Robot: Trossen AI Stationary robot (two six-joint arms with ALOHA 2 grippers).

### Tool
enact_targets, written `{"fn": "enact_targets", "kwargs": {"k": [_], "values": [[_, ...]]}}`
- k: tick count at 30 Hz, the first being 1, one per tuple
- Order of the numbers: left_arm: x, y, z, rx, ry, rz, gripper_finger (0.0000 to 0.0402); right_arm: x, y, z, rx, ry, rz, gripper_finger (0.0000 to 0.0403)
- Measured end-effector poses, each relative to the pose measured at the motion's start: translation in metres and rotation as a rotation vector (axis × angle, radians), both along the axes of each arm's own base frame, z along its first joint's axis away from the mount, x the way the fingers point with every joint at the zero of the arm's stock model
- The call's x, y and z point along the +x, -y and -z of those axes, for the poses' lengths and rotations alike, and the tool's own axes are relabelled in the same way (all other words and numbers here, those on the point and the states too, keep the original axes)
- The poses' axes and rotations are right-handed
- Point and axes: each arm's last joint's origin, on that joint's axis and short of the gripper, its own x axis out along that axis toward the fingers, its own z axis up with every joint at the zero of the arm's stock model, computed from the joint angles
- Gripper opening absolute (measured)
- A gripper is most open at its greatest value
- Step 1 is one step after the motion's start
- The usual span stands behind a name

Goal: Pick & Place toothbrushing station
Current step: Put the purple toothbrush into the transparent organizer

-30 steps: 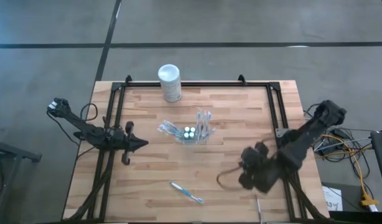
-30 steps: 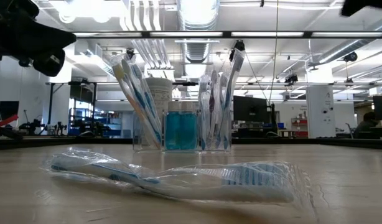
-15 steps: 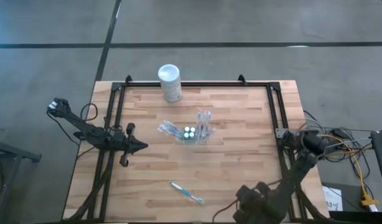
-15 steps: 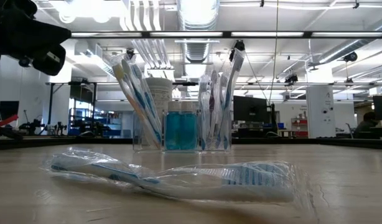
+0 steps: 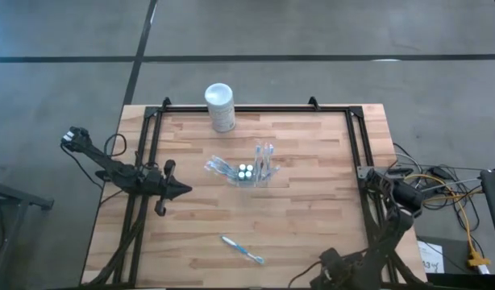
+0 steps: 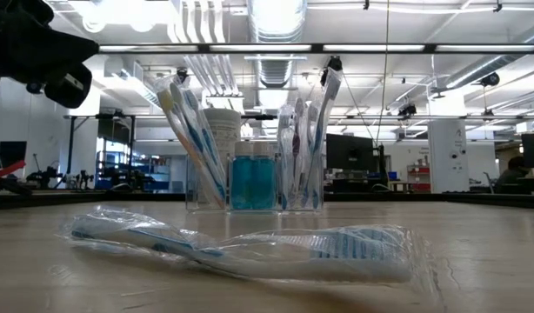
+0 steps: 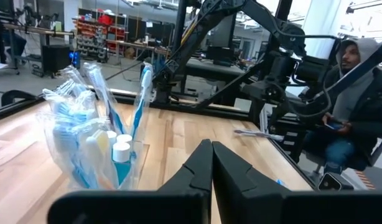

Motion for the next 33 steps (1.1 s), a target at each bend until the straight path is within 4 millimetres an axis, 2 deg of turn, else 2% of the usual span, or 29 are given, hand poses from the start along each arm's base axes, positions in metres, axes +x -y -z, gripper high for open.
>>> {"fn": "enact_targets", "kwargs": {"k": [8,16,20,23,26,31,33], "values": [[0.000,0.000,0.000,-0.011,0.000,0.004,0.0013,-0.009,0.006,0.020,-0.045,-0.041,0.029,0.0252],[0.000,0.000,0.000,-0.044,0.001,0.004,0.0010,-0.010,0.006,0.044,-0.020,-0.055,-0.001,0.0225],[0.000,0.000,0.000,-0.046,0.000,0.004,0.0012,-0.010,0.005,0.055,-0.005,-0.085,-0.075,0.0205],[0.000,0.000,0.000,-0.045,0.000,0.004,0.0010,-0.007,0.006,0.058,0.001,-0.088,-0.157,0.0176],[0.000,0.000,0.000,-0.045,0.000,0.004,0.0010,0.000,0.010,0.058,0.003,-0.074,-0.246,0.0131],[0.000,0.000,0.000,-0.045,-0.001,0.004,0.0011,0.019,0.021,0.059,0.022,-0.073,-0.406,0.0037],[0.000,0.000,0.000,-0.045,-0.001,0.004,0.0011,0.029,0.029,0.059,0.017,-0.069,-0.447,0.0023]]}}
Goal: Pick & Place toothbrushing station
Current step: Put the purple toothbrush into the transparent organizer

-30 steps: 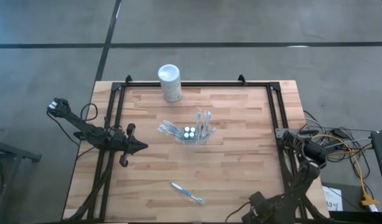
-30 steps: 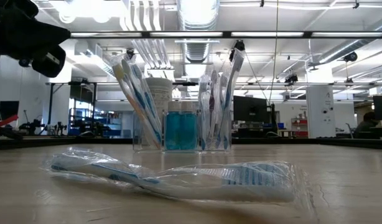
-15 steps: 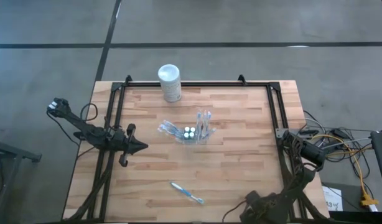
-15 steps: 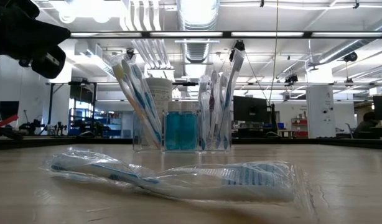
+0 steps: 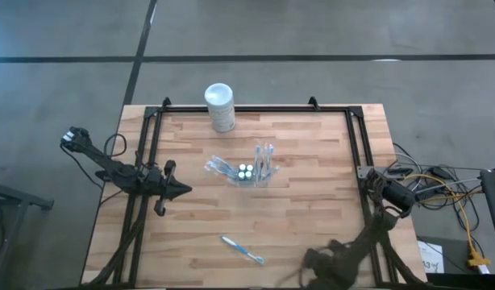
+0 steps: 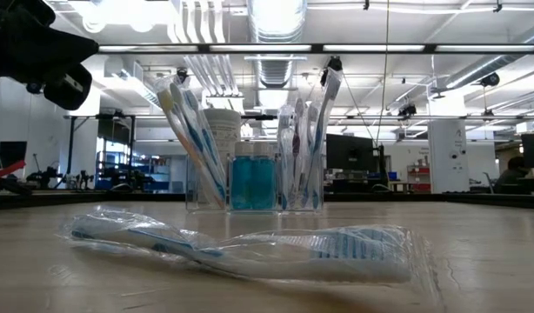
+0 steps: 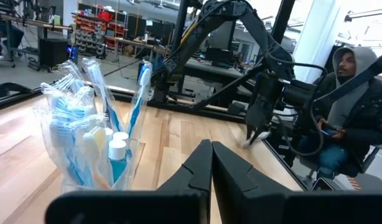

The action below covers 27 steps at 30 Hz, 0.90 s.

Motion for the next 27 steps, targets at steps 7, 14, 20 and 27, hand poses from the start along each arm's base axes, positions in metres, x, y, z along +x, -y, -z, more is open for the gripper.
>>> {"fn": "enact_targets", "kwargs": {"k": [7,14,20,27], "values": [[0.000,0.000,0.000,-0.002,-0.001,0.000,0.0010,0.039,0.034,-0.002,-0.057,0.053,-0.142,0.0024],[0.000,0.000,0.000,-0.003,-0.001,0.000,0.0012,0.070,0.058,-0.006,-0.150,0.125,-0.385,0.0023],[0.000,0.000,0.000,-0.004,0.000,0.000,0.0012,0.073,0.057,-0.011,-0.204,0.133,-0.651,0.0023],[0.000,0.002,-0.006,-0.054,0.044,0.070,0.0010,0.077,0.057,-0.015,-0.204,0.145,-0.718,0.0023]]}}
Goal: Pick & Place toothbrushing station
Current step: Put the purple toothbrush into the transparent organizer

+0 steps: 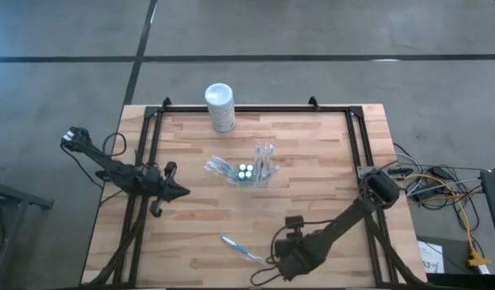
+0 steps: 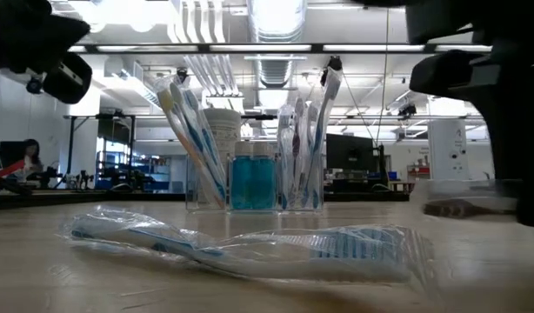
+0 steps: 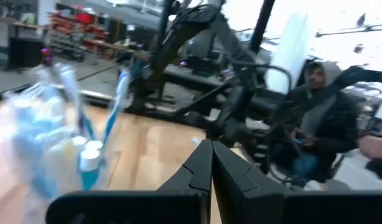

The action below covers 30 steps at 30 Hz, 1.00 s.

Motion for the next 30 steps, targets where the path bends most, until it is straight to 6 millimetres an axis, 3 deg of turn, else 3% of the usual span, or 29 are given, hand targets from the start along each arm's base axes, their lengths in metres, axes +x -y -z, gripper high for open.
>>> {"fn": "enact_targets", "kwargs": {"k": [8,13,17,24,30], "values": [[0.000,0.000,-0.022,0.028,0.074,0.008,0.0016,0.010,0.008,0.000,0.026,0.028,0.042,0.0041],[0.000,0.001,-0.060,0.018,0.134,0.005,0.0026,0.011,0.006,-0.001,0.041,0.041,0.042,0.0063],[0.007,0.004,-0.086,0.040,0.077,-0.032,0.0044,0.015,0.006,-0.002,0.017,0.109,0.056,0.0080],[0.038,0.025,-0.115,0.147,-0.083,-0.027,0.0117,0.019,0.003,-0.006,0.019,0.171,0.058,0.0124],[0.075,0.050,-0.131,0.259,-0.249,-0.010,0.0161,0.020,0.003,-0.022,0.040,0.205,0.044,0.0153]]}}
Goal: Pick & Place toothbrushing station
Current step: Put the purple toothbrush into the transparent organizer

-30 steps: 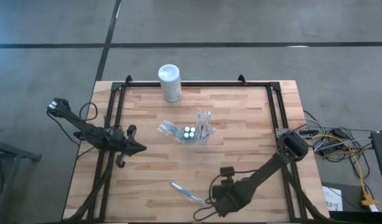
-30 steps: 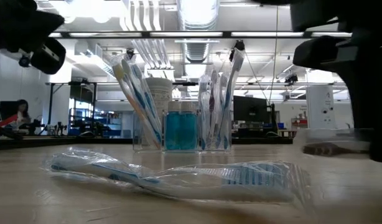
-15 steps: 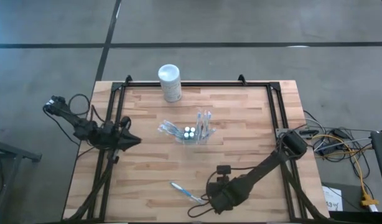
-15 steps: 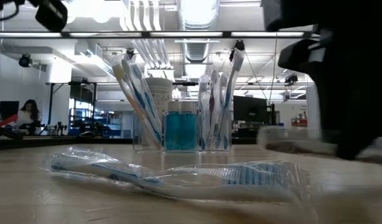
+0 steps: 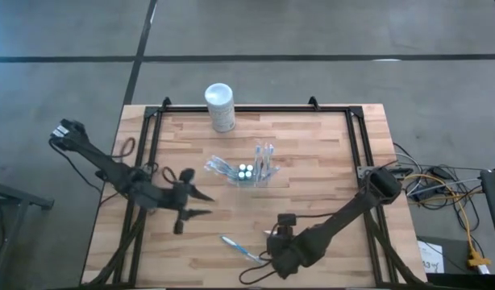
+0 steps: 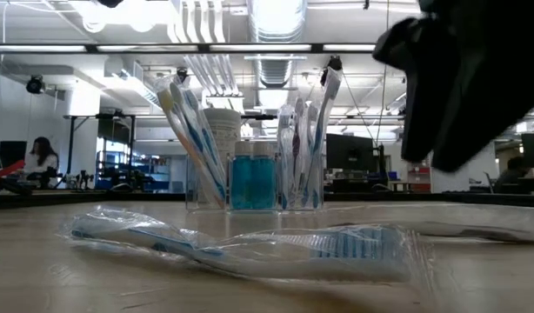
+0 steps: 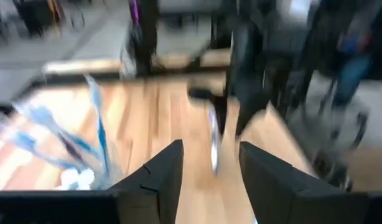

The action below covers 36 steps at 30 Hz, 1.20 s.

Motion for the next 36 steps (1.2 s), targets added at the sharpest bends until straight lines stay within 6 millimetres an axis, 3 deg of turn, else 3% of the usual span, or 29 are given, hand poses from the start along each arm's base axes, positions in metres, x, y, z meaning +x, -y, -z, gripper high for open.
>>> {"fn": "enact_targets", "kwargs": {"k": [4,6,9,14,20,24,28,36], "values": [[0.028,0.020,-0.011,0.016,-0.107,0.022,0.0161,-0.007,-0.002,-0.025,0.013,0.089,-0.007,0.0155],[0.043,0.030,-0.005,0.045,-0.192,0.024,0.0161,-0.016,-0.009,-0.042,-0.050,0.217,-0.023,0.0153],[0.067,0.048,0.000,0.079,-0.278,0.044,0.0161,-0.044,-0.020,-0.067,-0.194,0.494,-0.019,0.0150],[0.110,0.070,0.007,0.098,-0.360,0.052,0.0163,-0.091,-0.002,-0.105,-0.040,0.744,0.055,0.0150],[0.167,0.087,0.024,0.124,-0.438,0.128,0.0172,-0.121,0.023,-0.097,0.164,0.928,0.010,0.0150],[0.202,0.089,0.057,0.188,-0.534,0.149,0.0179,-0.132,0.041,-0.076,0.240,1.081,-0.094,0.0150],[0.233,0.086,0.080,0.206,-0.576,0.129,0.0179,-0.144,0.060,-0.066,0.352,1.274,-0.092,0.0150],[0.275,0.073,0.120,0.142,-0.715,0.188,0.0181,-0.156,0.079,-0.032,0.290,1.274,0.044,0.0150]]}}
